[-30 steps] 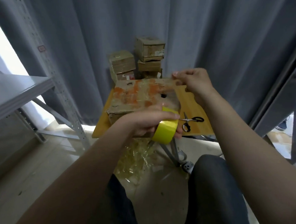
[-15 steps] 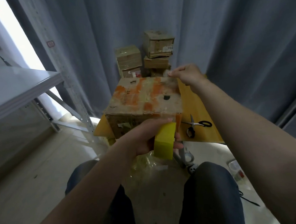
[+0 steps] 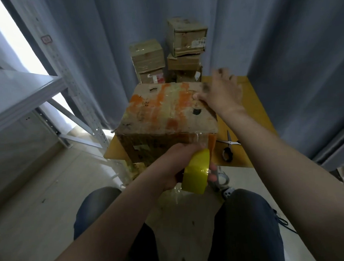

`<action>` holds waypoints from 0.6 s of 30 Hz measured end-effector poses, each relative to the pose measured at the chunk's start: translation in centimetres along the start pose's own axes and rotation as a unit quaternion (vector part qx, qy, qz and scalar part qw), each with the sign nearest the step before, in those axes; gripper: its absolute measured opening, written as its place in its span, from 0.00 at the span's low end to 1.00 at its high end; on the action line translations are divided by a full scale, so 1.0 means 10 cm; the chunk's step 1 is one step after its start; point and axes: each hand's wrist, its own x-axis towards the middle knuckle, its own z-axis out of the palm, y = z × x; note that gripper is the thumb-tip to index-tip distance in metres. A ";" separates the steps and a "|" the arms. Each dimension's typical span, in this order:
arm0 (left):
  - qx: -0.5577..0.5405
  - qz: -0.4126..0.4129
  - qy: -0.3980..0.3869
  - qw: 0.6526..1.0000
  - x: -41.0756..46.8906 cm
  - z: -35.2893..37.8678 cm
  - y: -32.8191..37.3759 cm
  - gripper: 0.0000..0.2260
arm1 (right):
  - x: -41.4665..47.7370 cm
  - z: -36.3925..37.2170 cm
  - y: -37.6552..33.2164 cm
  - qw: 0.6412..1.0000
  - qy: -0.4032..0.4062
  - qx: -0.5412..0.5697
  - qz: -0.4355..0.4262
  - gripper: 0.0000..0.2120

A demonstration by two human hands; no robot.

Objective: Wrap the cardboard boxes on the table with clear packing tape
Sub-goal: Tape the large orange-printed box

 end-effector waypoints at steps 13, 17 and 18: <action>0.029 0.012 0.005 0.999 -0.03 0.01 0.07 0.15 | -1.00 -0.28 -0.42 0.931 -0.350 -0.034 -0.099 0.39; 0.032 -0.001 -0.003 0.999 -0.02 -0.01 0.05 0.16 | -0.88 -0.16 -0.40 0.949 -0.294 -0.053 -0.096 0.39; 0.022 -0.007 -0.008 1.000 0.00 -0.03 0.04 0.17 | -0.81 -0.14 -0.40 0.950 -0.290 -0.069 -0.096 0.40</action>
